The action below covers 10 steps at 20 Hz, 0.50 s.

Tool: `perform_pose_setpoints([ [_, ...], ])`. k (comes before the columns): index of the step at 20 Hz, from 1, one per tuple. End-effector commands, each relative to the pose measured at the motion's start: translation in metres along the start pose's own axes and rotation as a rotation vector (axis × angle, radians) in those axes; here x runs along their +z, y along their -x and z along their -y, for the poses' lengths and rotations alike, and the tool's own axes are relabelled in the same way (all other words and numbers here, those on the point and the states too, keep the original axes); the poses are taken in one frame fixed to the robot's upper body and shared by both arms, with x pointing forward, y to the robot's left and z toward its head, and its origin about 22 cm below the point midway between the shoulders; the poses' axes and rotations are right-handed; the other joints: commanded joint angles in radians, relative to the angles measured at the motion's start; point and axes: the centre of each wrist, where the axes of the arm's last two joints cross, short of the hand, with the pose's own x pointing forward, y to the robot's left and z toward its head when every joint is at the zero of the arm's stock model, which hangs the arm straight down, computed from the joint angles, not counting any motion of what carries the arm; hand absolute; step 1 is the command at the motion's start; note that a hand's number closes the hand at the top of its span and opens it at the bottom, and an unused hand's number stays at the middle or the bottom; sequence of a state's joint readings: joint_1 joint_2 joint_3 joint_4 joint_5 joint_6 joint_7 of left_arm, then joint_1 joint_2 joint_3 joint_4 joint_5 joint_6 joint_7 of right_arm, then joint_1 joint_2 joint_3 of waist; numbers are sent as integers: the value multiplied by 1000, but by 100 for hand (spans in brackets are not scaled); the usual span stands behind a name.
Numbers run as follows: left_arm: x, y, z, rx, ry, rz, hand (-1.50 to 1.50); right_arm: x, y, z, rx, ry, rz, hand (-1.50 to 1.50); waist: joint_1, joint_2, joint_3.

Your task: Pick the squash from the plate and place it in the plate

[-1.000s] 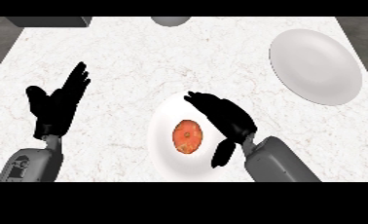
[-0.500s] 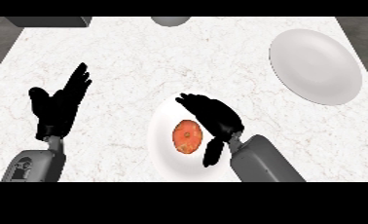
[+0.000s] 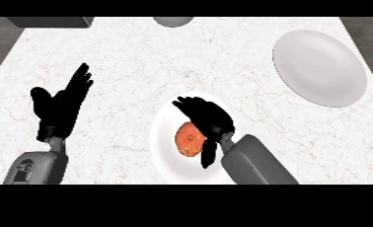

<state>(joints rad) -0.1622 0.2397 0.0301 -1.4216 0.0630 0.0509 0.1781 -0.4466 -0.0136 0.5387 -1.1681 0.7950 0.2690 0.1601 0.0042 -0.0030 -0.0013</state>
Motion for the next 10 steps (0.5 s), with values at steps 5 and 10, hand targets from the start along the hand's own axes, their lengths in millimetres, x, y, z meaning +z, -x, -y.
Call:
perform_pose_setpoints([
  [5, -2, -7, 9, 6, 13, 3, 0, -13, -16, -20, 89, -127, 105, 150, 6, 4, 2],
  [10, -9, 8, -12, -9, 0, 12, 0, -16, 6, -13, 22, -80, 136, 150, 0, 5, 1],
])
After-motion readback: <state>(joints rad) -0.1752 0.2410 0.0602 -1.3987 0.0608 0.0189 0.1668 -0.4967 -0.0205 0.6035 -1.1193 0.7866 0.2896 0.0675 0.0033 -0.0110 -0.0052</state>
